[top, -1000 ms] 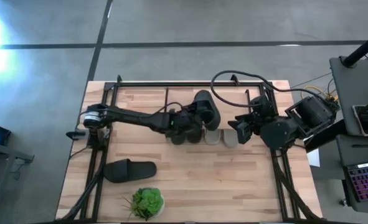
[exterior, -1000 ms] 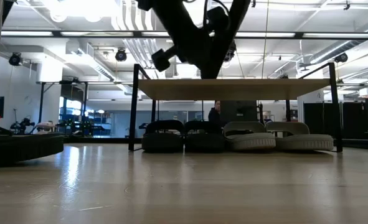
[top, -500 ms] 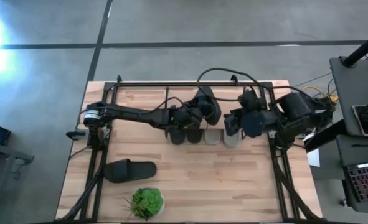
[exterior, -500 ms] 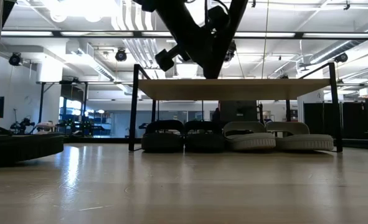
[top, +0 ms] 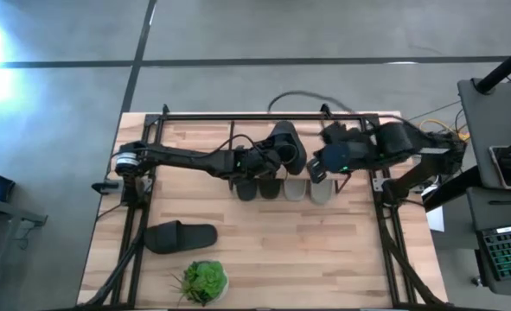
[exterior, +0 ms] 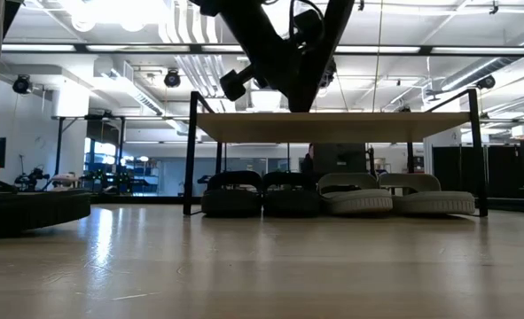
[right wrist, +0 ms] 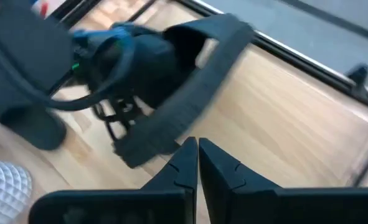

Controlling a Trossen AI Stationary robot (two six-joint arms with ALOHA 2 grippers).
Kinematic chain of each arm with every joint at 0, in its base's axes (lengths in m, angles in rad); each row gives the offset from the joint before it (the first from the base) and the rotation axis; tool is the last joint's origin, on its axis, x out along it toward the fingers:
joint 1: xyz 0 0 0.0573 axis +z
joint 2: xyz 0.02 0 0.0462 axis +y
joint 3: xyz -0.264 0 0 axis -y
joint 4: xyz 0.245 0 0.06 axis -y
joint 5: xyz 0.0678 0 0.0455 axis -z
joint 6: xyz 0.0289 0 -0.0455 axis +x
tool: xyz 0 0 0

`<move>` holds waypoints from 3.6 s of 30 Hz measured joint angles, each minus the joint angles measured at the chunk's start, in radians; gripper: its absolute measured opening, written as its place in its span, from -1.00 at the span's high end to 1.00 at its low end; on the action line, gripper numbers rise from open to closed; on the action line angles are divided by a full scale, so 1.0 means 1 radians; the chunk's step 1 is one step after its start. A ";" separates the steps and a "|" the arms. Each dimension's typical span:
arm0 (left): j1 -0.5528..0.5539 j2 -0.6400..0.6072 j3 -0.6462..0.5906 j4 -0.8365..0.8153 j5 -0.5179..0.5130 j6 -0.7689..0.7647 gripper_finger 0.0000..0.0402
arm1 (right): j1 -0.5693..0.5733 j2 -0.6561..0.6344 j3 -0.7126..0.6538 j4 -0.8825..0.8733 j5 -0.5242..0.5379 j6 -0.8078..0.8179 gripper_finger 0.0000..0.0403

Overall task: Pick and place slides into the shelf
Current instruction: Put the black slipper on the shelf

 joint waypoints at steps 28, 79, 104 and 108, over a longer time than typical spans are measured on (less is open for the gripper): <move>0.024 -0.001 -0.001 -0.076 0.079 -0.061 0.76 | -0.070 -0.001 -0.164 0.361 -0.140 -0.136 0.96; -0.070 -0.075 0.001 0.002 0.429 -0.556 0.75 | -0.163 -0.184 -0.622 0.616 -0.151 -0.095 0.96; -0.317 -0.501 -0.279 -0.146 0.323 -1.549 0.75 | -0.214 -0.278 -0.614 0.341 -0.206 -0.082 0.71; -0.381 -0.603 -0.310 -0.169 0.301 -1.829 0.75 | -0.214 -0.218 -0.614 0.359 -0.213 -0.102 0.53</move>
